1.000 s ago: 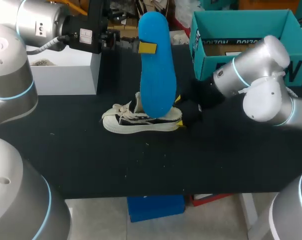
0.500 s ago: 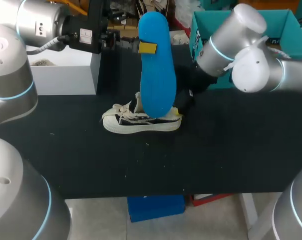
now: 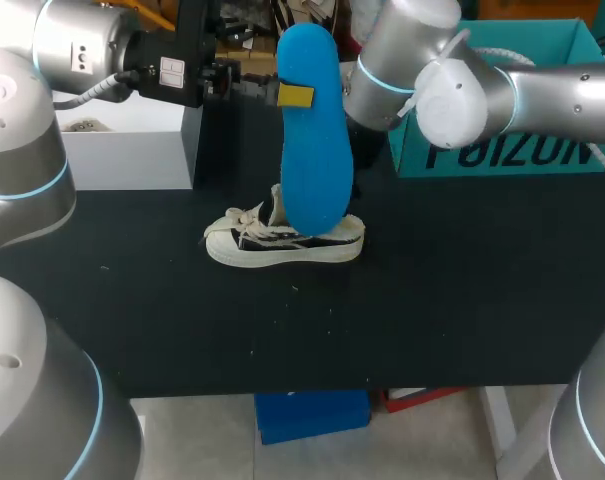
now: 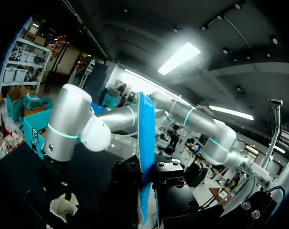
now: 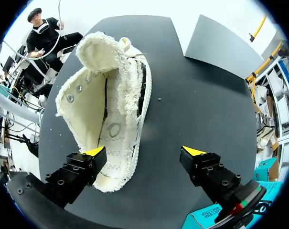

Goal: Take the shoe out of the shoebox, open the shoe tongue, remove and reinsert the insole, then place the shoe into the shoebox

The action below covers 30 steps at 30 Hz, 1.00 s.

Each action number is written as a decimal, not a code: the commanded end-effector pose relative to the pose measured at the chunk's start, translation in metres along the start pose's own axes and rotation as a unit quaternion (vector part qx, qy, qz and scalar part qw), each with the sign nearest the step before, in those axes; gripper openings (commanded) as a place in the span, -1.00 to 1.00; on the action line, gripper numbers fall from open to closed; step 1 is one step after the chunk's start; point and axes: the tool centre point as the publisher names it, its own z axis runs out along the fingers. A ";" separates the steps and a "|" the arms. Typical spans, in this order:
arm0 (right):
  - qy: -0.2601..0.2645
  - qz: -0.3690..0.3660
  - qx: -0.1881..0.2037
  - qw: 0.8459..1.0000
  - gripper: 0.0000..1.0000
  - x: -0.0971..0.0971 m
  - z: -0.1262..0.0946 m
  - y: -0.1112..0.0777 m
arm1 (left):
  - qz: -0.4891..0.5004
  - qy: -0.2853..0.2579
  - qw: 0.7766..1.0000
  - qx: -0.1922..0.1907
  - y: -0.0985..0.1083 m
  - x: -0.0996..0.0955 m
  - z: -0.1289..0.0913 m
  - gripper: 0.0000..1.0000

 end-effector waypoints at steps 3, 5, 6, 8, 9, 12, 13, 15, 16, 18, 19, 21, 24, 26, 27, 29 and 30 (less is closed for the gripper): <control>0.017 0.001 0.097 0.995 1.00 -0.013 0.010 0.017 | 0.001 -0.001 1.000 0.001 0.001 0.000 0.001 -1.00; 0.021 0.000 0.100 0.995 1.00 -0.013 0.012 0.020 | 0.001 -0.001 1.000 0.001 0.001 0.000 0.001 -1.00; 0.024 0.000 0.104 0.994 1.00 -0.014 0.014 0.022 | 0.001 -0.001 1.000 0.001 0.001 0.000 0.001 -1.00; 0.026 -0.001 0.106 0.994 1.00 -0.014 0.016 0.025 | 0.001 -0.001 1.000 0.001 0.001 0.000 0.001 -1.00; 0.028 -0.002 0.108 0.994 1.00 -0.015 0.017 0.026 | 0.001 -0.001 1.000 0.001 0.001 0.000 0.001 -1.00; 0.031 -0.003 0.110 0.993 1.00 -0.016 0.018 0.031 | 0.001 -0.001 1.000 0.001 0.001 0.000 0.001 -1.00; 0.031 -0.003 0.111 0.993 1.00 -0.016 0.018 0.031 | 0.001 -0.001 1.000 0.001 0.001 0.000 0.001 -1.00; 0.031 -0.003 0.112 0.993 1.00 -0.016 0.018 0.032 | 0.001 -0.001 1.000 0.001 0.001 0.000 0.001 -1.00; 0.031 -0.003 0.112 0.993 1.00 -0.016 0.018 0.032 | 0.001 -0.001 1.000 0.001 0.001 0.000 0.001 -1.00; 0.031 -0.002 0.113 0.993 1.00 -0.016 0.018 0.032 | 0.001 -0.001 1.000 0.001 0.001 0.000 0.001 -1.00; 0.031 -0.001 0.114 0.993 1.00 -0.016 0.018 0.032 | 0.001 -0.001 1.000 0.001 0.001 0.000 0.001 -1.00; 0.031 0.000 0.115 0.993 0.63 -0.015 0.018 0.032 | 0.001 -0.001 1.000 0.001 0.001 0.000 0.001 -1.00; 0.029 0.005 0.115 0.993 -0.35 -0.013 0.020 0.033 | 0.001 -0.001 1.000 0.001 0.001 0.000 0.001 -1.00; 0.028 0.008 0.117 0.993 -1.00 -0.010 0.023 0.033 | 0.001 -0.001 1.000 0.001 0.001 0.000 0.001 -1.00; 0.029 0.009 0.118 0.993 -1.00 -0.009 0.024 0.034 | 0.001 -0.001 1.000 0.001 0.001 0.000 0.001 -1.00; 0.029 0.009 0.118 0.993 -1.00 -0.009 0.024 0.034 | 0.001 -0.001 1.000 0.001 0.001 0.000 0.001 -1.00; 0.029 0.009 0.118 0.993 -1.00 -0.009 0.024 0.034 | 0.001 -0.001 1.000 0.001 0.001 0.000 0.001 -1.00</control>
